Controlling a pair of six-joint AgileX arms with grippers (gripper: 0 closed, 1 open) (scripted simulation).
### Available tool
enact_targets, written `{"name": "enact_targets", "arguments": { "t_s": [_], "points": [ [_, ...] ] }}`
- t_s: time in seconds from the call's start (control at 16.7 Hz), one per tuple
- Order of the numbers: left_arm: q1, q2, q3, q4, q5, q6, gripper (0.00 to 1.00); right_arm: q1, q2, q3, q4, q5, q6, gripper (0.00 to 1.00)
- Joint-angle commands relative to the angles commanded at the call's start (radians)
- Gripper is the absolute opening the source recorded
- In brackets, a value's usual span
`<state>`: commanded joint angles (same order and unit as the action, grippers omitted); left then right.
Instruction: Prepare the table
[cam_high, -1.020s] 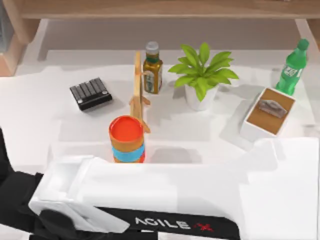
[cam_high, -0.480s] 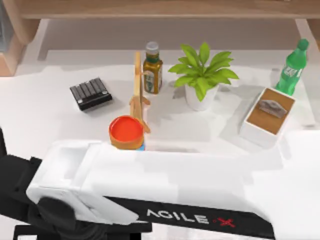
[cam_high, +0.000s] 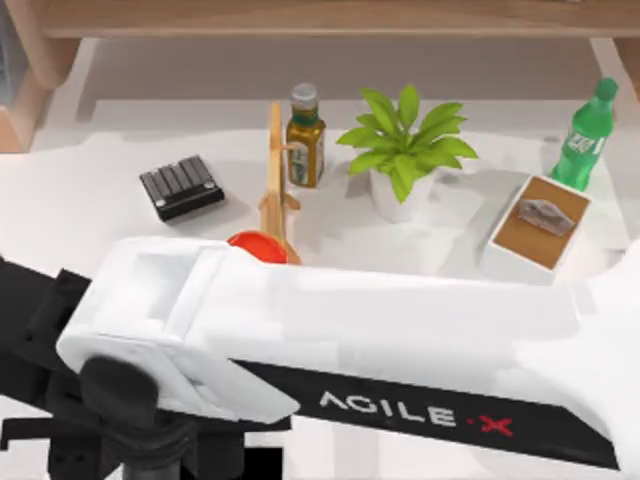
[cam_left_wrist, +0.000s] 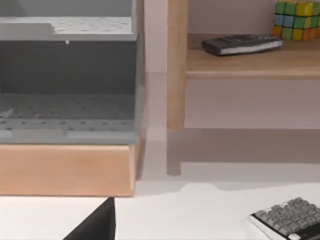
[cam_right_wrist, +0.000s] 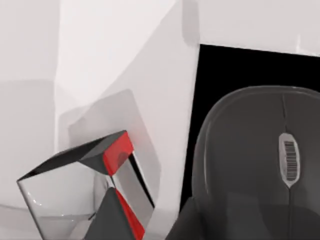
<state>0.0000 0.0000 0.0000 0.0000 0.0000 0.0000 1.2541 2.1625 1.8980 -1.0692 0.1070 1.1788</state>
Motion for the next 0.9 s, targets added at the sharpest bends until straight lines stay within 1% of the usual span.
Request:
{"name": "enact_targets", "arguments": {
  "t_s": [0.36, 0.9],
  "points": [
    [0.0, 0.0, 0.0, 0.0, 0.0, 0.0, 1.0, 0.003, 0.026, -0.006, 0.021, 0.02, 0.003, 0.0],
    [0.0, 0.0, 0.0, 0.0, 0.0, 0.0, 1.0, 0.019, 0.102, -0.083, 0.005, -0.002, 0.085, 0.0]
  ]
}}
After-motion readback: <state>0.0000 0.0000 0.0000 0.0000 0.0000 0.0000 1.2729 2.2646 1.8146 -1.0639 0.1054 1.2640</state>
